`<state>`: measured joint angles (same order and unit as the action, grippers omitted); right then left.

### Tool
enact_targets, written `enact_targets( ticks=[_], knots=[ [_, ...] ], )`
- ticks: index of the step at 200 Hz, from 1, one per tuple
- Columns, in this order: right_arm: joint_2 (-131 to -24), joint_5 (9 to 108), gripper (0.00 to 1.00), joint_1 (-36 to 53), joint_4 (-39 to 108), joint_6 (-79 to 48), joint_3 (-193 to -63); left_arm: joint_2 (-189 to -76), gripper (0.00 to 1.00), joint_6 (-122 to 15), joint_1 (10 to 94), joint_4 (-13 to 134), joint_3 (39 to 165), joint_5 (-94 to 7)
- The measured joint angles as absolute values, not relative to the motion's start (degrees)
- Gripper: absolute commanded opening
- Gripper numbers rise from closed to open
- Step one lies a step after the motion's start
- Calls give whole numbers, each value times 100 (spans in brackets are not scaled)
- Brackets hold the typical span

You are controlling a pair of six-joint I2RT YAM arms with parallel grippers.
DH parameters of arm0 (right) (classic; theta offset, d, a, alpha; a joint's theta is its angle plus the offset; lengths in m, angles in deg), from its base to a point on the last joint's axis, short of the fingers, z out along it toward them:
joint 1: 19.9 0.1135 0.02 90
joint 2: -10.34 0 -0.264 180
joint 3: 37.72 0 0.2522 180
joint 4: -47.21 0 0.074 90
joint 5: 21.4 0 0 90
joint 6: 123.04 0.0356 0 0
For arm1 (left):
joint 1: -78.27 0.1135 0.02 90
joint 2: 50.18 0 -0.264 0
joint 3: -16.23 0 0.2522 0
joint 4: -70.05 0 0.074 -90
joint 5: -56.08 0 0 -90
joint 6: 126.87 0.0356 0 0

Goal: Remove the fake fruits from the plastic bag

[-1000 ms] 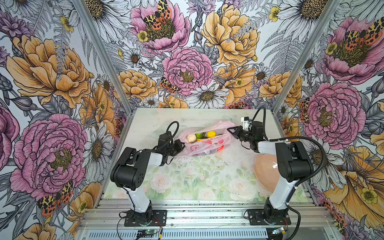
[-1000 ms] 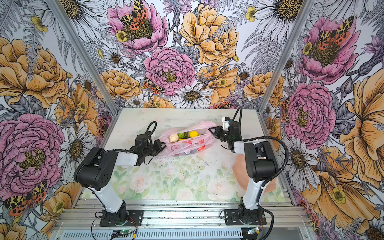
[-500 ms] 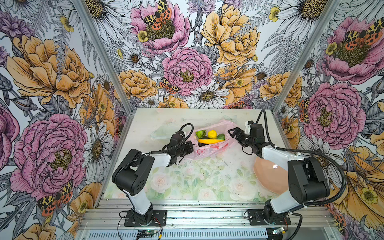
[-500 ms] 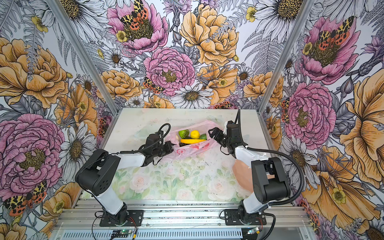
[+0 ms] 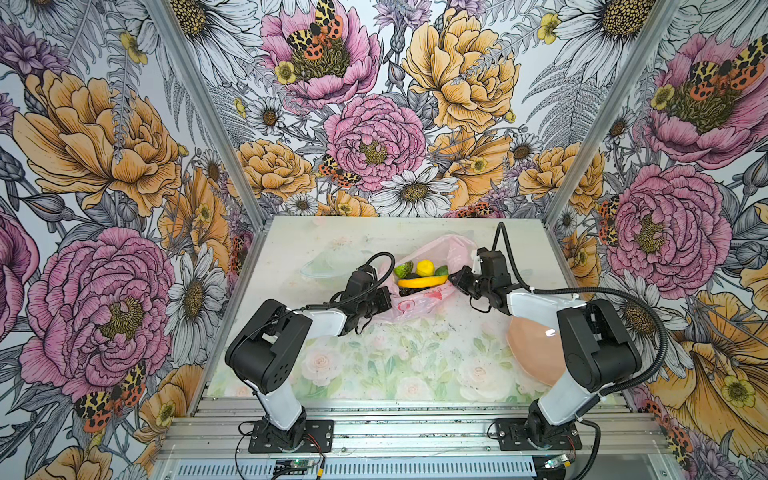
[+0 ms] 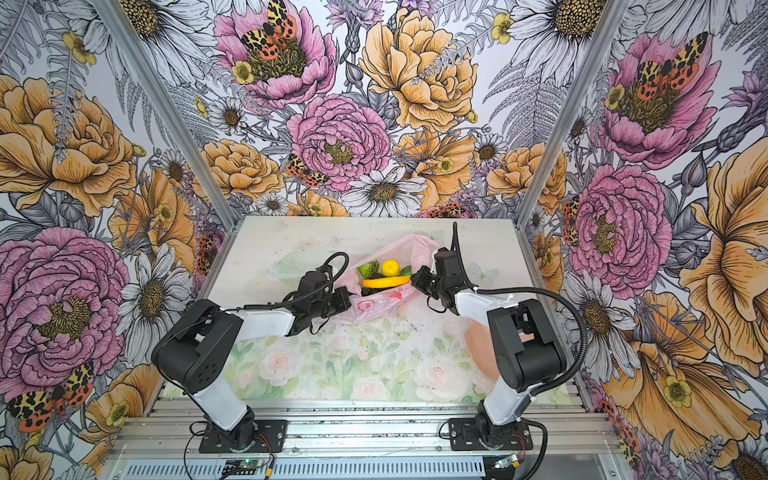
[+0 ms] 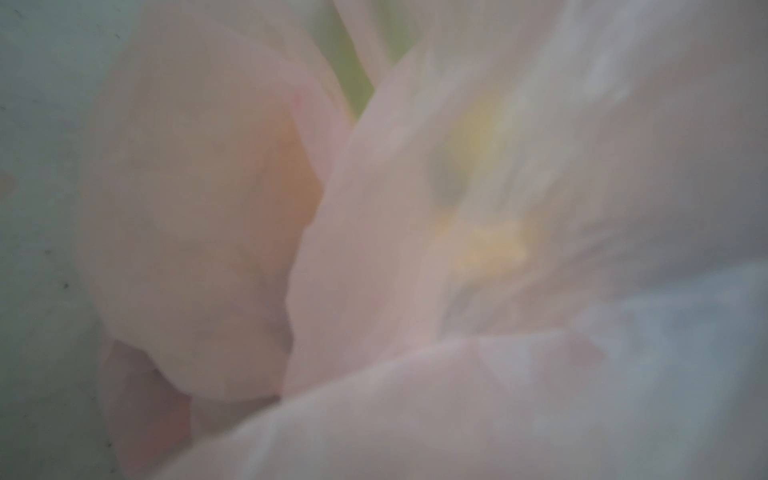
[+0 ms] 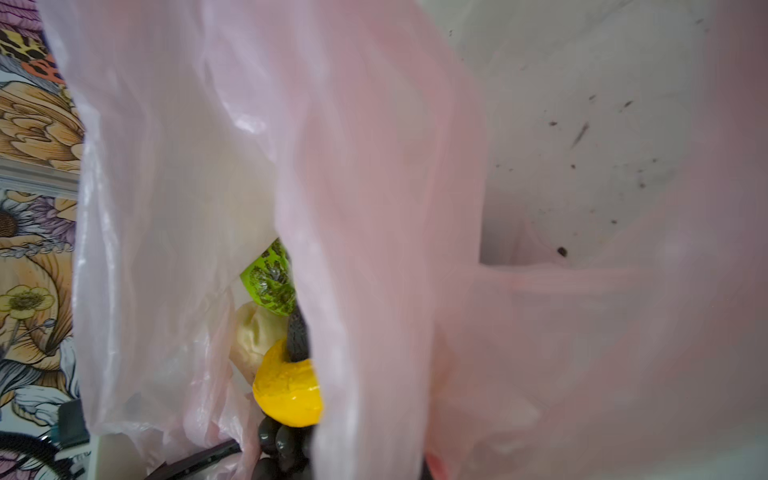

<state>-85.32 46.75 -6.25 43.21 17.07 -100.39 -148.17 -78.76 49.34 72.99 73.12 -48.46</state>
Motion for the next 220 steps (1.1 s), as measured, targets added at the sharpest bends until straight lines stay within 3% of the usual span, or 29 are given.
enact_targets(
  ticks=[47, 79, 110, 134, 175, 220],
  knots=[
    [-8490, 3818, 0, -1207, 5611, 1851, -8859, -14846, 3, -8343, 5378, 7682, 7168, -4903],
    [-8980, 3377, 0, -1325, 7088, 2371, -8581, -14929, 28, -8593, 5413, 7872, 7116, -4956],
    [-9255, 3289, 0, -1255, 7884, 2710, -8538, -14686, 60, -8527, 5268, 7470, 7109, -4759],
    [-9245, 3326, 0, -1110, 8048, 2701, -8538, -14118, 73, -8461, 5102, 6991, 7131, -4494],
    [-9155, 3532, 0, -855, 8050, 2563, -8354, -13659, 82, -8632, 5048, 6600, 7269, -4302],
    [-9028, 3687, 0, -699, 8017, 2391, -8238, -13993, 77, -8634, 4947, 5647, 8001, -4077]
  ],
)
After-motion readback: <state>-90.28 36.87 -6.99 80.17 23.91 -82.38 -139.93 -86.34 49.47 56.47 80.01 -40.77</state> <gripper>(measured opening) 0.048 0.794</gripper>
